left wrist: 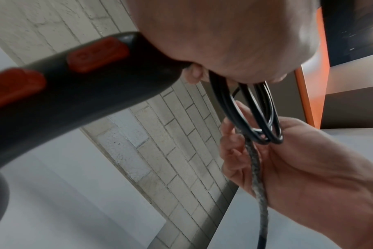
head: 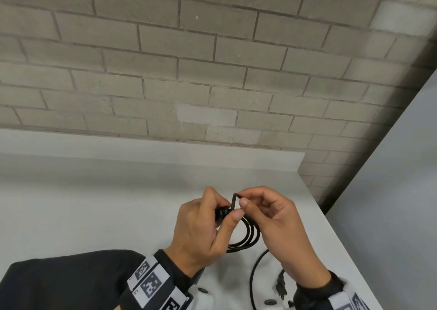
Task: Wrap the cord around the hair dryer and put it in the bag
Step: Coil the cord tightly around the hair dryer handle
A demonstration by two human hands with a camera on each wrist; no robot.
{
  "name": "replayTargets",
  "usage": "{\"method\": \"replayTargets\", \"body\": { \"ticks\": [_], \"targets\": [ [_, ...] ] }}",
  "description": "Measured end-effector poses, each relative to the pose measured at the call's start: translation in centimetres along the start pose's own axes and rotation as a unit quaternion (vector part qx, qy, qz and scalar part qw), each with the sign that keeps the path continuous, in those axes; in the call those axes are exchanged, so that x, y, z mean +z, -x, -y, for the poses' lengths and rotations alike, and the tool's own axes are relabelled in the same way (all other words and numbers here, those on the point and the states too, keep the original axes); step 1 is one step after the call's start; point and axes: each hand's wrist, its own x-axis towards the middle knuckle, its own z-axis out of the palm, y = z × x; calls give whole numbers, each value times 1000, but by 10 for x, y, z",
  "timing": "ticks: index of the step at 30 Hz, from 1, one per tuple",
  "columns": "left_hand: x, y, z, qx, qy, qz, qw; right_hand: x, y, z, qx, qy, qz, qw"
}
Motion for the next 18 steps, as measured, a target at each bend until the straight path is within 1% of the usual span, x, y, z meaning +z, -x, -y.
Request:
{"method": "replayTargets", "body": {
  "ticks": [2, 5, 7, 8, 11, 18],
  "targets": [
    [1, 1, 0, -5, 3, -7, 1000, -2, 5, -1, -17, -6, 13, 1000],
    [3, 1, 0, -4, 9, -11, 1000, -5, 14, -2, -28, -30, 90, 995],
    [3, 1, 0, -4, 6, -12, 1000, -5, 19, -3, -33, -13, 135, 990],
    [3, 0, -1, -7, 5, -14, 1000, -5, 20, -3, -35, 7, 143, 989],
    [3, -1, -2, -14, 14, -10, 1000, -4, 18, -5, -12, 37, 135, 990],
    [2, 0, -1, -35, 29, -13, 999, -3, 17, -6, 2, 33, 100, 994]
  ]
}}
